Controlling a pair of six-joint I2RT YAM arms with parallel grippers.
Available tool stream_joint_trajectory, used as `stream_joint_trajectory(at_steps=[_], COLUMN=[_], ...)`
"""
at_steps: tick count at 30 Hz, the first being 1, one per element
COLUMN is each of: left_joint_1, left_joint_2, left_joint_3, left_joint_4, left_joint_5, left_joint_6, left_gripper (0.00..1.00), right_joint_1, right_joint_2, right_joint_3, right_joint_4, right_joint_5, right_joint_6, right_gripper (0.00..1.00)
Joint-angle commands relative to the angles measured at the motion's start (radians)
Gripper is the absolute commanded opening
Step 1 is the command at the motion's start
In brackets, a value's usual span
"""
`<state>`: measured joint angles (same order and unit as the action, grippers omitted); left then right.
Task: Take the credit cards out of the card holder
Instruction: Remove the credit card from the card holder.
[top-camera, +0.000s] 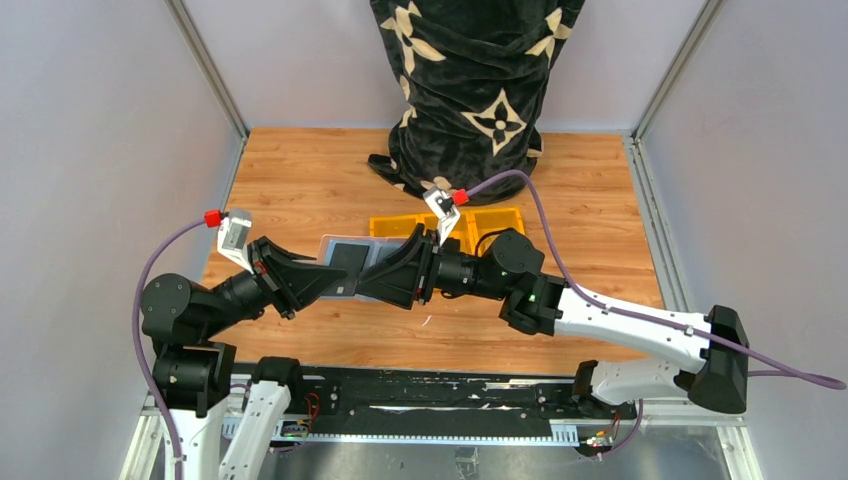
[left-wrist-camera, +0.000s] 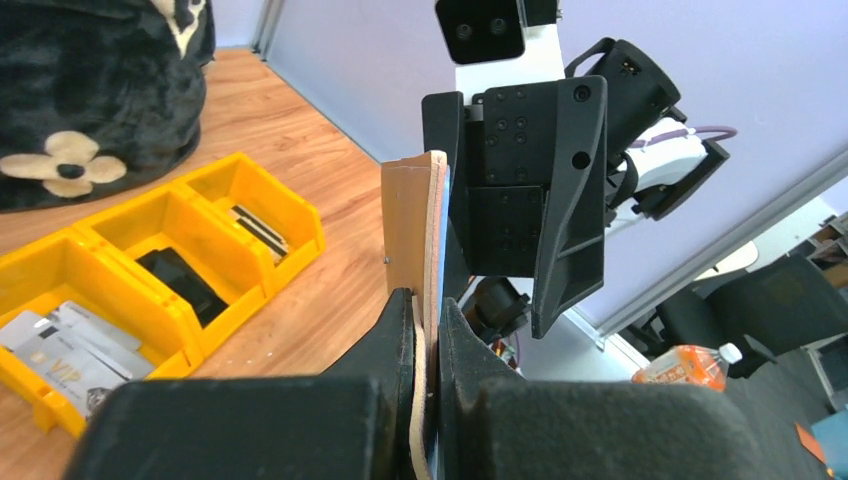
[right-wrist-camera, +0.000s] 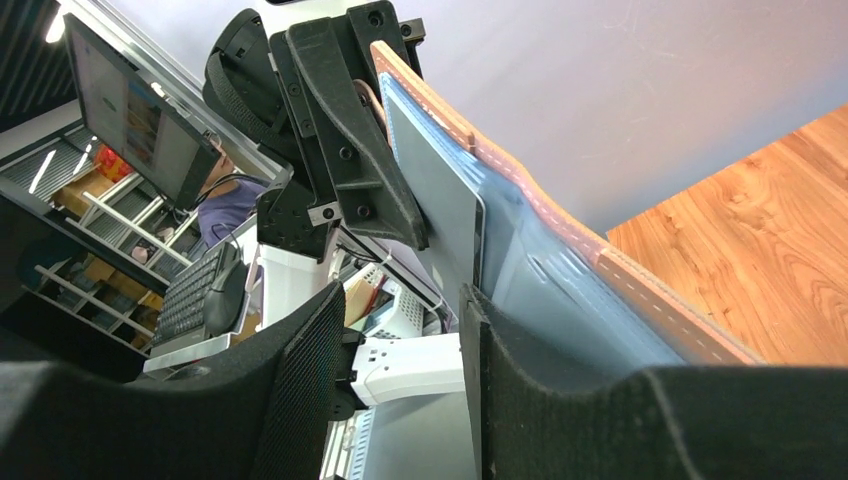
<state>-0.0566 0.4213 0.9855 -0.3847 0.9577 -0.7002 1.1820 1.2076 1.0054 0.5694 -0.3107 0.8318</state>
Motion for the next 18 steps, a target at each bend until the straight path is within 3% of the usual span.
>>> stream_joint_trajectory(at_steps=[1,11,18], left_joint_1=[-0.006,-0.006,-0.006], left_joint_2=[-0.018,-0.031,-0.050], left_joint_3=[0.015,0.008,-0.035], left_joint_4=[0.088,0.148,0.175], left_joint_5=[0.072,0.085,0.089], left_joint_6=[-0.072,-0.156,-0.205], left_gripper=[0.00,0.00,0.00], right_joint_1=[-0.016,-0.022,-0.023], right_joint_2=[-0.043,-0.046,0.028], right_joint_3=[-0.023,-0.017,0.020], right_joint_4=[-0.002,-0.025,0.114], right_joint_5=[-0.005,0.012,-0.079], right_joint_6=[-0.006,-0.027,0.048], right_gripper=[0.50,0.50,0.49])
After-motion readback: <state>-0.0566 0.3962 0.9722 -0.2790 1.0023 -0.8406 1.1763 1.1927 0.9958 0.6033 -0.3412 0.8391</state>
